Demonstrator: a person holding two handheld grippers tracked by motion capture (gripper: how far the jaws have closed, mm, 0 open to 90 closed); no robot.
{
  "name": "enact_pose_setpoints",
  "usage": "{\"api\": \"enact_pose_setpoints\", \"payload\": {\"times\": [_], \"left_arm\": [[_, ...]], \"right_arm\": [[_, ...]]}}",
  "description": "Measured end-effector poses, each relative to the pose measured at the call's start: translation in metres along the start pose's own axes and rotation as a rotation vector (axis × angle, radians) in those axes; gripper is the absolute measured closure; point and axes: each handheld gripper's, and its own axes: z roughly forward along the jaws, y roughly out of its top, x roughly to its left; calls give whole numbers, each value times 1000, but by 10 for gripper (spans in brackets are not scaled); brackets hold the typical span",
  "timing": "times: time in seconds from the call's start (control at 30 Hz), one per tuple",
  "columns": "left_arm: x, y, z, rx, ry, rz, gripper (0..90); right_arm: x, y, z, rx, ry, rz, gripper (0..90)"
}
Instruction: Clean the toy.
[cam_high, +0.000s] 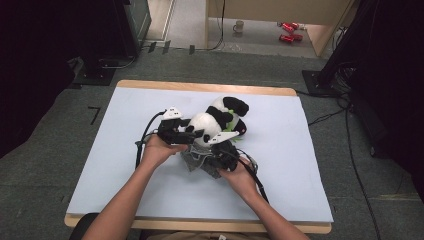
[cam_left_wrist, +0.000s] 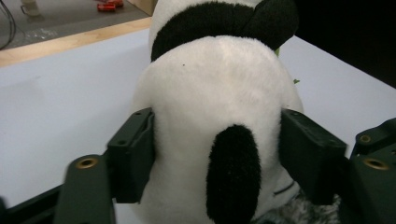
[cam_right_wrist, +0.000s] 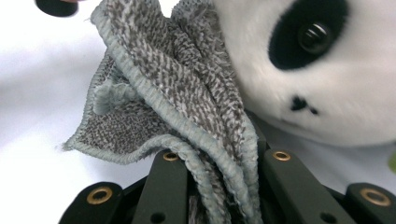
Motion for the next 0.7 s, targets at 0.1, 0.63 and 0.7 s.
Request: {"api": "enact_pose_setpoints", "payload": {"times": [0.1,0.63,0.7], "left_arm": [[4,0,0,5,11,-19,444],[37,9,-35,-10,-9,-230,704],[44,8,-43,-10,-9,-242,705]], "right_arm": [[-2,0,-5,-5,0,1,783],[-44,5,-55,-134,-44,128,772],[-51,4,-60,-138,-61,141,772]]}}
